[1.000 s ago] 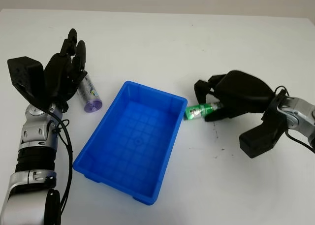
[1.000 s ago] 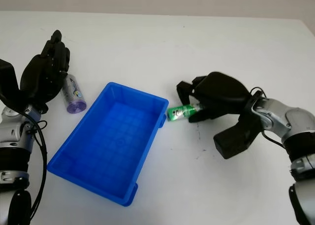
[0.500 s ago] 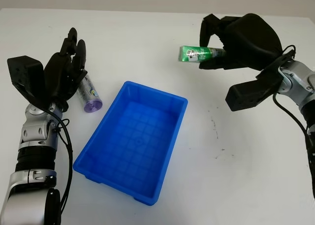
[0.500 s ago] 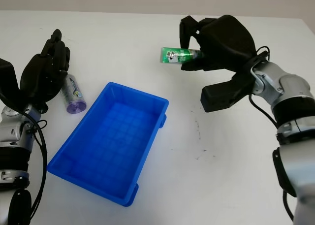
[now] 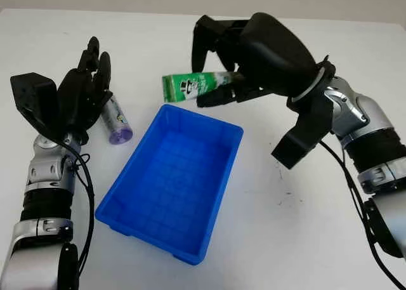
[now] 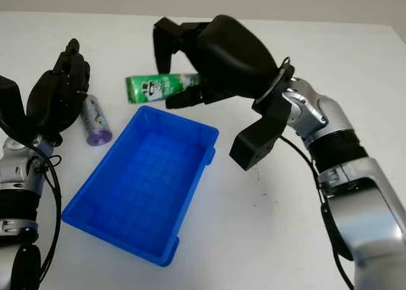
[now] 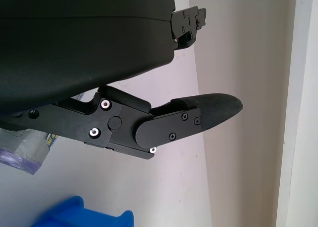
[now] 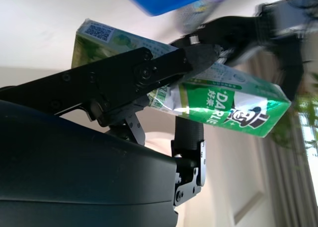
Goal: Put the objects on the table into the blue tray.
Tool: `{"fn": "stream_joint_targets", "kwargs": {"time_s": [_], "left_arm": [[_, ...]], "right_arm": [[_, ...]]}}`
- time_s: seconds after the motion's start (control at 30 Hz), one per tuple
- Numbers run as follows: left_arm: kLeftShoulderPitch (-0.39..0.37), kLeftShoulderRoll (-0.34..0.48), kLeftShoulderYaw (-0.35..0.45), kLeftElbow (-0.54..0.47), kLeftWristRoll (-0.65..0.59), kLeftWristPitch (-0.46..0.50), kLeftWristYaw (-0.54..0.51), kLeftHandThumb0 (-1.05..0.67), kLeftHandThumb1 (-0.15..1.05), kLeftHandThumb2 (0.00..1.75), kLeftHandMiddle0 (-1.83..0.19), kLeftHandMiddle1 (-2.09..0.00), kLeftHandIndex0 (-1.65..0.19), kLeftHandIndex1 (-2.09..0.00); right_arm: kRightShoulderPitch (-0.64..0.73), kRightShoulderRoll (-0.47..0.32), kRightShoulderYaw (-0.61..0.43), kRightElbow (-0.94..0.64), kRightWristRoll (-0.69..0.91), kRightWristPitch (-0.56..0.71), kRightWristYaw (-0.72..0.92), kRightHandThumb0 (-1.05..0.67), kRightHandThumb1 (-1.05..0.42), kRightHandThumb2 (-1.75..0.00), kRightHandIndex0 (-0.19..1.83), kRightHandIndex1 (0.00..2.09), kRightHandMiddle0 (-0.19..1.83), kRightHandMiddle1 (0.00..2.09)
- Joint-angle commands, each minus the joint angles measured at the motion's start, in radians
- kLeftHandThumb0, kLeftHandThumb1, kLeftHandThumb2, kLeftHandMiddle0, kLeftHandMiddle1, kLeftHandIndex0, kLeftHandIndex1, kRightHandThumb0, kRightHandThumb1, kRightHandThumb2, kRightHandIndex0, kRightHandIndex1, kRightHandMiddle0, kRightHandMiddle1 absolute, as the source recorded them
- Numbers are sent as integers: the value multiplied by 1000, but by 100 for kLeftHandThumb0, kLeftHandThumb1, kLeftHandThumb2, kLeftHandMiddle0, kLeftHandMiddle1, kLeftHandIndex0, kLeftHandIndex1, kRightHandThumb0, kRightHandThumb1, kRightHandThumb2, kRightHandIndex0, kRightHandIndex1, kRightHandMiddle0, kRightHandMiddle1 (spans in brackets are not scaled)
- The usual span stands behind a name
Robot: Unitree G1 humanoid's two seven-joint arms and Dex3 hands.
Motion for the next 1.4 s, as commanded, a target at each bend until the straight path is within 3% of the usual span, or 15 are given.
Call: {"fn": "stream_joint_targets", "kwargs": {"time_s": [0.0, 0.1, 0.2, 0.23, 0.27, 0.3, 0.33, 0.4, 0.47, 0.5, 0.7, 0.87, 1.13, 1.23, 1.37], "left_arm": [[-16, -3, -1, -4, 3, -4, 6, -75, 105, 63, 19, 0, 19, 0], [-12, -4, 0, -11, 2, 0, 12, -75, 105, 61, 19, 0, 19, 0], [-10, -4, -2, -15, 3, 3, 15, -76, 105, 61, 19, 0, 19, 0], [-10, -5, 0, -14, 1, 3, 15, -76, 105, 61, 19, 0, 19, 0], [-10, -6, 1, -13, -1, 3, 15, -76, 105, 61, 19, 0, 19, 0], [-11, -7, 3, -8, -4, -3, 11, -76, 105, 60, 19, 0, 19, 0], [-11, -8, 4, -5, -6, -7, 8, -76, 105, 60, 19, 0, 19, 0], [-12, -10, 4, 2, -7, -16, 4, -76, 105, 60, 19, 0, 19, 0], [-12, -11, 4, 8, -8, -26, -3, -76, 105, 61, 19, 0, 19, 0], [-12, -12, 4, 11, -8, -30, -5, -75, 105, 61, 19, 0, 19, 0], [-10, -16, 6, 14, -9, -35, -6, -74, 105, 62, 19, 0, 19, 0], [-4, -19, 8, 10, -10, -39, -3, -74, 105, 62, 19, 0, 19, 0], [2, -15, 6, 4, -6, -35, -1, -74, 105, 62, 19, 0, 19, 0], [4, -12, 7, 2, -7, -33, -3, -74, 105, 63, 19, 0, 19, 0], [3, -7, 11, 1, -11, -30, -11, -74, 105, 62, 19, 0, 19, 0]], "right_arm": [[28, 13, -11, -53, 65, 0, 72, -50, -105, -27, 127, 209, 92, 209], [48, -10, 2, -133, 113, 59, 230, -54, -105, -26, 119, 209, 87, 209], [56, -50, 1, -209, 111, 158, 383, -56, -105, -20, 92, 209, 71, 209], [53, -72, 6, -243, 108, 209, 453, -60, -105, -20, 69, 207, 53, 207], [49, -92, 11, -273, 109, 256, 522, -63, -105, -20, 47, 189, 34, 189], [45, -110, 19, -291, 121, 294, 595, -69, -105, -17, 26, 140, 20, 140], [45, -118, 19, -305, 131, 319, 646, -73, -105, -15, 17, 94, 17, 93], [49, -126, 15, -322, 142, 361, 724, -77, -105, -13, 10, 30, 16, 30], [50, -132, 12, -331, 141, 386, 778, -80, -105, -15, -2, 11, 6, 11], [50, -132, 8, -330, 140, 391, 794, -85, -105, -26, -12, 5, -6, 6], [59, -115, -29, -309, 130, 397, 778, -91, -105, -36, -19, 0, -18, 2], [97, -49, -139, -212, 166, 461, 611, -84, -105, -49, -19, 0, -19, 1], [121, 112, -346, 70, 308, 642, 317, -76, -105, -76, -19, 0, -19, 0], [116, 167, -442, 134, 423, 782, 277, -80, -105, -72, -19, 0, -19, 0], [122, 196, -490, 167, 463, 857, 227, -75, -105, -76, -19, 0, -19, 0]]}}
